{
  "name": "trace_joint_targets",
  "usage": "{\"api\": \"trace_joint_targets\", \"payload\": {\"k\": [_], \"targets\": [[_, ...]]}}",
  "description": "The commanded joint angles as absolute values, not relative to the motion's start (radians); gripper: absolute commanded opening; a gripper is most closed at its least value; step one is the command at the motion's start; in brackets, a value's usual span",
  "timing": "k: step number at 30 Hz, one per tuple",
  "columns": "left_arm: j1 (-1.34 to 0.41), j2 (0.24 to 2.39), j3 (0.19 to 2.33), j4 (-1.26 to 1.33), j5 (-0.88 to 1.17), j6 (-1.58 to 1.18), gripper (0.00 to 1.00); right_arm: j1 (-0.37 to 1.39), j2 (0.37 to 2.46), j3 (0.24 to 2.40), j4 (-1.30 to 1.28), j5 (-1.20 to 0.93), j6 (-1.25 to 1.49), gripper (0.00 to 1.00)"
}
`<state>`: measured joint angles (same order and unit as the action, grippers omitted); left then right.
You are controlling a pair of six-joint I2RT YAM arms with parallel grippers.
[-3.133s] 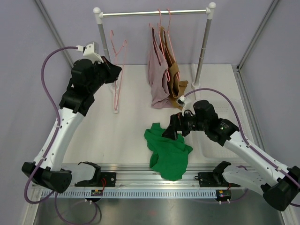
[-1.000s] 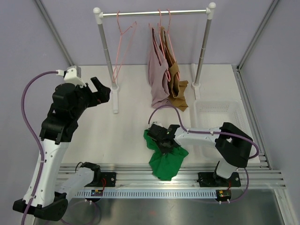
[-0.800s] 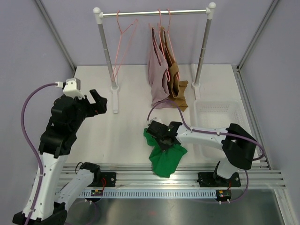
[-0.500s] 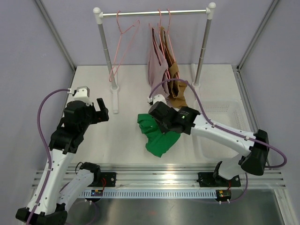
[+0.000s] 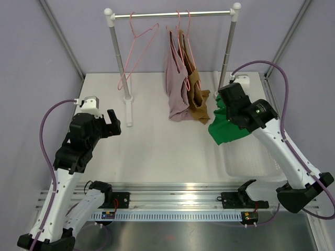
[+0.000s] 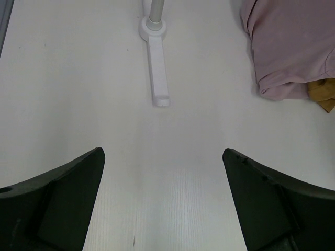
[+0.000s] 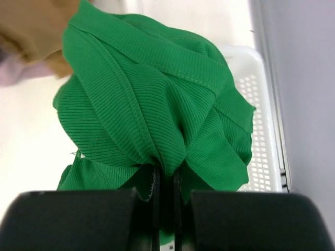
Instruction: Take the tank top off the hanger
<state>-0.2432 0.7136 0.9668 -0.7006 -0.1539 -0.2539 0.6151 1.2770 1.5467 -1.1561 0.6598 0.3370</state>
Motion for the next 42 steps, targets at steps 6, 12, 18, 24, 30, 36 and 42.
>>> {"api": "trace_joint_targets", "payload": {"k": [6, 12, 18, 24, 30, 36, 42], "targets": [[-0.245, 0.704, 0.974, -0.644, -0.117, -0.241, 0.99, 0.332, 1.308, 1.341, -0.982, 0.617, 0.383, 0.01], [-0.244, 0.706, 0.985, -0.647, -0.095, -0.256, 0.99, 0.304, 1.383, 1.239, -0.902, 0.638, 0.41, 0.48], [-0.244, 0.719, 1.054, -0.653, -0.043, -0.308, 0.99, 0.304, 1.361, 1.295, -0.953, 0.687, 0.408, 1.0], [-0.285, 0.799, 1.181, -0.606, 0.032, -0.429, 0.99, 0.304, 1.183, 1.299, -0.884, 0.505, 0.339, 0.99], [-0.455, 0.971, 1.394, -0.604, -0.06, -0.491, 0.99, 0.304, 0.947, 1.206, -0.73, 0.091, 0.313, 1.0], [-0.532, 1.169, 1.604, -0.538, -0.064, -0.518, 0.99, 0.304, 0.805, 1.137, -0.696, -0.031, 0.409, 0.99], [-0.575, 1.434, 1.872, -0.509, -0.124, -0.48, 0.99, 0.305, 0.724, 1.085, -0.707, -0.069, 0.468, 0.99]]}}
